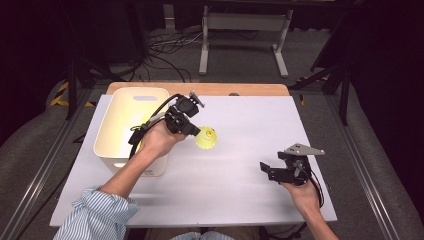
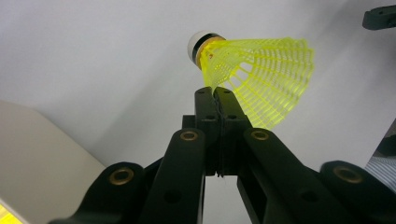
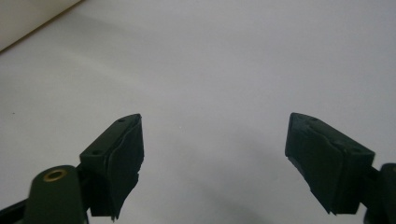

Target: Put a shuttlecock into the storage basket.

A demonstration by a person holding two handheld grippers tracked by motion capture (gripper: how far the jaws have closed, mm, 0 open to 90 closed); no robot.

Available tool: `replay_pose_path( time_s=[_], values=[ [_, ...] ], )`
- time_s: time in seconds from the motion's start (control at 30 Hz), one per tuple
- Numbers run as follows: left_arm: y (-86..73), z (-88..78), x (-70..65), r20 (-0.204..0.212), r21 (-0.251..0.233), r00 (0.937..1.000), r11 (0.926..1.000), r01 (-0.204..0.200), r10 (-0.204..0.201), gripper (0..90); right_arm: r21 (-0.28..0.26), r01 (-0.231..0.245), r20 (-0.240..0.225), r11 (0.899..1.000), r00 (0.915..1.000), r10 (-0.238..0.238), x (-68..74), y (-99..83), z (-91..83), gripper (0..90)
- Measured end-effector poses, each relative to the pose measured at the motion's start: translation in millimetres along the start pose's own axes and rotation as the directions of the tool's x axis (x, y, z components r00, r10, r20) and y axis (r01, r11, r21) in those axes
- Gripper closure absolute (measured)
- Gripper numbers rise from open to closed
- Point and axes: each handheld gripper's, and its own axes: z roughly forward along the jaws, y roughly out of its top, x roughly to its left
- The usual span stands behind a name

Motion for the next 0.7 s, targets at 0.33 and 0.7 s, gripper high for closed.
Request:
replay_pose_path(
  time_s=[0.33, 0.7],
  values=[
    [-3.7, -7.5, 5.6, -0.002, -0.005, 1.0000, 1.0000, 0.004, -0.004, 89.8, -0.023, -0.012, 0.012, 1.000, 0.9998, 0.012, -2.5, -11.6, -5.2, 17.7],
    [-5.9, -20.8, 14.6, -0.002, -0.018, 0.9996, 0.9994, 0.028, -0.028, 89.8, -0.058, -0.030, 0.027, 0.998, 0.9991, 0.031, -10.7, -25.7, -12.6, 16.1]
  ],
)
